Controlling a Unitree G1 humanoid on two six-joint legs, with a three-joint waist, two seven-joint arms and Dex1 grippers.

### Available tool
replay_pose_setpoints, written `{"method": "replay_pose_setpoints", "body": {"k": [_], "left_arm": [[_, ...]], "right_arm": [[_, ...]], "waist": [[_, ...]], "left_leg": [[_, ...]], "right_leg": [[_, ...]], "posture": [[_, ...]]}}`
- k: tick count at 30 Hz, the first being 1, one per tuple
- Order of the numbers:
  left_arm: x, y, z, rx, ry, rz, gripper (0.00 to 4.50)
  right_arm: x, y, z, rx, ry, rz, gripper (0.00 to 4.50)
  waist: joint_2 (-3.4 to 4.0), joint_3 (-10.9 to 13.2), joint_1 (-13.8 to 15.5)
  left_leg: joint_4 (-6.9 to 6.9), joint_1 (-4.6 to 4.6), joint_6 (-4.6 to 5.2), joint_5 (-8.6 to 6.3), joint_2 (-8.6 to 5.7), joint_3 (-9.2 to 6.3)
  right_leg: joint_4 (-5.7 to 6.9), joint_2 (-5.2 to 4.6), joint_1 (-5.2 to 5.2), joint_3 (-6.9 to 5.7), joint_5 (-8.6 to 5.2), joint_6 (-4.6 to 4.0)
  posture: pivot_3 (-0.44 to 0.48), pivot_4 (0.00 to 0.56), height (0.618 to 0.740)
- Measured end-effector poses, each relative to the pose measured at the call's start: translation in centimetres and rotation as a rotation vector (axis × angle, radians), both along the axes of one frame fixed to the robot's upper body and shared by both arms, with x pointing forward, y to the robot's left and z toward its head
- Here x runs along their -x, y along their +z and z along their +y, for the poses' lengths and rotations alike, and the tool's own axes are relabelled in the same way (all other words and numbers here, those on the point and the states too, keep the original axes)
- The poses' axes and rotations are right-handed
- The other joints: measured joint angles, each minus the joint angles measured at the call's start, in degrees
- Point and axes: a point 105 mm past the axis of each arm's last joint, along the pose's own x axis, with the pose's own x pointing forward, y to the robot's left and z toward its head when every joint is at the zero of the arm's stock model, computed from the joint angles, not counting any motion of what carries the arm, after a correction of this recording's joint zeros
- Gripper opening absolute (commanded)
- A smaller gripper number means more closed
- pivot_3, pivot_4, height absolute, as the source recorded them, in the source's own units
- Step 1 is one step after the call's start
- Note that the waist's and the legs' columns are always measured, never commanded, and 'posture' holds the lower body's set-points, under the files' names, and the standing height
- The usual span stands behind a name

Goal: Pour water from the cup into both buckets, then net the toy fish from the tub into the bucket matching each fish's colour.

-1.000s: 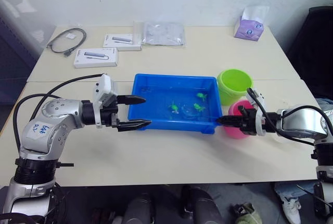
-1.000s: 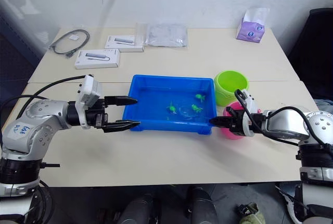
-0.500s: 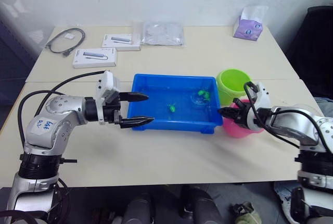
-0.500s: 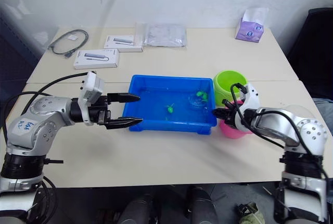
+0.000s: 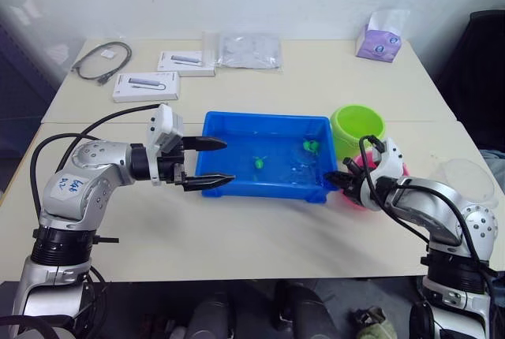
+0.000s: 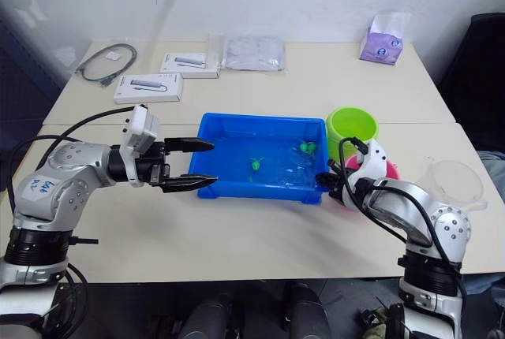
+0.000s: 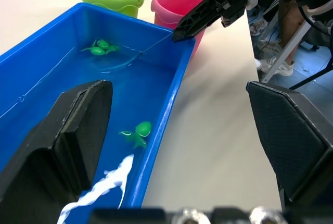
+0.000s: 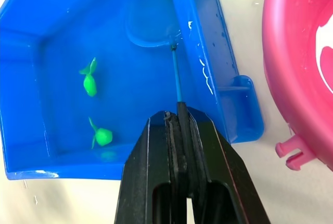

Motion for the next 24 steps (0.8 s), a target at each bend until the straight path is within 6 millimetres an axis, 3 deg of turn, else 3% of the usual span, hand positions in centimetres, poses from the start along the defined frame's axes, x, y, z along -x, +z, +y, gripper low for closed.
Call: {"method": "replay_pose_setpoints", "body": {"k": [8, 19, 24], "left_arm": [[0.0, -0.1, 0.0, -0.001, -0.003, -0.005, 4.43], [-0.4, -0.2, 0.1, 0.003, -0.003, 0.003, 4.43], [-0.4, 0.2, -0.1, 0.003, -0.011, -0.009, 4.43]], "right_arm": [[0.1, 0.5, -0.8, 0.041, 0.044, -0.030, 0.00], [2.2, 1.2, -2.2, 0.243, 0.376, -0.028, 0.00], [2.7, 1.5, -2.5, 0.267, 0.421, -0.022, 0.00]], "waist": [[0.00, 0.0, 0.1], [0.00, 0.0, 0.0], [0.00, 0.0, 0.2]], "left_leg": [[0.00, -0.01, 0.02, 0.00, 0.00, -0.01], [-0.04, -0.02, 0.10, -0.01, 0.02, 0.01], [-0.03, -0.05, 0.10, -0.01, 0.02, -0.01]], "right_leg": [[-0.02, -0.02, 0.00, 0.00, 0.00, 0.00], [-0.10, -0.02, 0.00, -0.02, 0.01, 0.01], [-0.14, -0.03, 0.00, -0.05, 0.02, 0.03]], "posture": [[0.000, 0.150, 0.740], [0.000, 0.150, 0.740], [0.000, 0.150, 0.740]]}}
